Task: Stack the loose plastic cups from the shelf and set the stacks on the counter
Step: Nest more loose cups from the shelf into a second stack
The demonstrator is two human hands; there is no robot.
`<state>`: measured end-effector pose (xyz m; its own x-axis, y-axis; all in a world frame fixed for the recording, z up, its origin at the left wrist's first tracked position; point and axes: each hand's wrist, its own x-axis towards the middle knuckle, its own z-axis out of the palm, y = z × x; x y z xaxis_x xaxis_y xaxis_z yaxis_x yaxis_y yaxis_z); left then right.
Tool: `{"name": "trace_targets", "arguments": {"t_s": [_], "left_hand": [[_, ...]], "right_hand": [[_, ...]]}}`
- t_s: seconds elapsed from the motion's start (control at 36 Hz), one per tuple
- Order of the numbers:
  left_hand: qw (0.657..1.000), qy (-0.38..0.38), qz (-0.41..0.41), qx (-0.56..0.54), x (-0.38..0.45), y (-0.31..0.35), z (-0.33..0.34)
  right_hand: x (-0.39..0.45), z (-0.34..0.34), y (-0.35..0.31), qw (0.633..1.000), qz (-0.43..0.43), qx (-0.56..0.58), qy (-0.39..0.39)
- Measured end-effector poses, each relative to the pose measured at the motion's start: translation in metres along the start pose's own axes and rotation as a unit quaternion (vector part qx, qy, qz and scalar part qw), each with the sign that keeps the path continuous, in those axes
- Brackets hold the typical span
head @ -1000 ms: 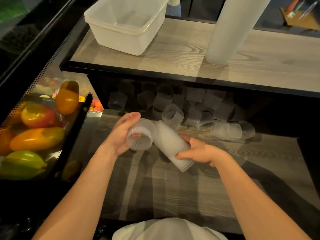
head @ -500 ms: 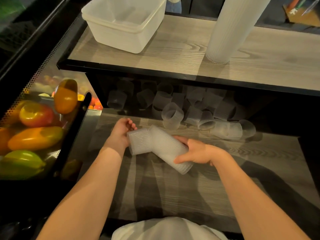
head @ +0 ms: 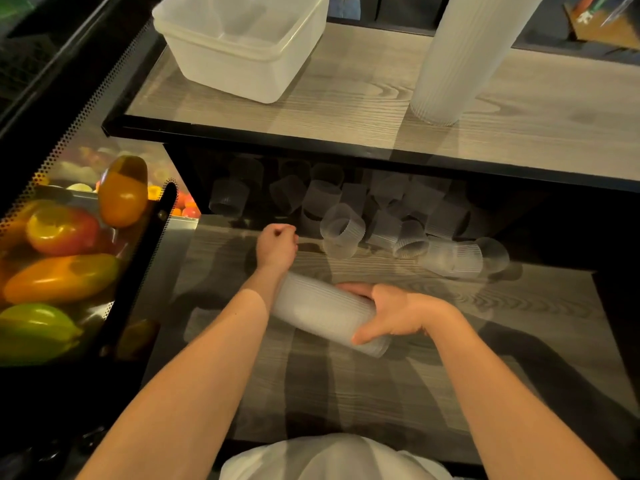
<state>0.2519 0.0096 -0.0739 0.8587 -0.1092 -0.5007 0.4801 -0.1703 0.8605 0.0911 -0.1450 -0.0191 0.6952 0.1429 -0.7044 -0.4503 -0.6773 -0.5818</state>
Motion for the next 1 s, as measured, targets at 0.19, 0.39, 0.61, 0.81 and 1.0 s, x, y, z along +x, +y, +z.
{"name": "trace_targets", "arguments": {"t_s": [0.19, 0.39, 0.61, 0.81, 1.0], "left_hand": [[0.921, -0.163, 0.175, 0.309, -0.007, 0.002, 0.033], [0.888, -0.088, 0.240, 0.382, -0.015, 0.015, 0.055], [0.988, -0.013, 0.147, -0.043, -0.054, 0.043, 0.041], [0.971, -0.228, 0.075, -0.019, -0.071, 0.042, 0.018], [0.972, -0.228, 0.005, 0.053, -0.080, 0.032, 0.012]], "right_hand": [[-0.025, -0.005, 0.040, 0.996, 0.041, 0.077, 0.025], [-0.042, -0.004, 0.061, 0.986, 0.087, 0.115, 0.079], [-0.049, -0.003, 0.069, 0.955, 0.061, 0.235, 0.171], [-0.055, -0.007, 0.064, 0.949, 0.054, 0.253, 0.179], [-0.077, -0.011, 0.067, 0.975, 0.020, 0.184, 0.123]]}}
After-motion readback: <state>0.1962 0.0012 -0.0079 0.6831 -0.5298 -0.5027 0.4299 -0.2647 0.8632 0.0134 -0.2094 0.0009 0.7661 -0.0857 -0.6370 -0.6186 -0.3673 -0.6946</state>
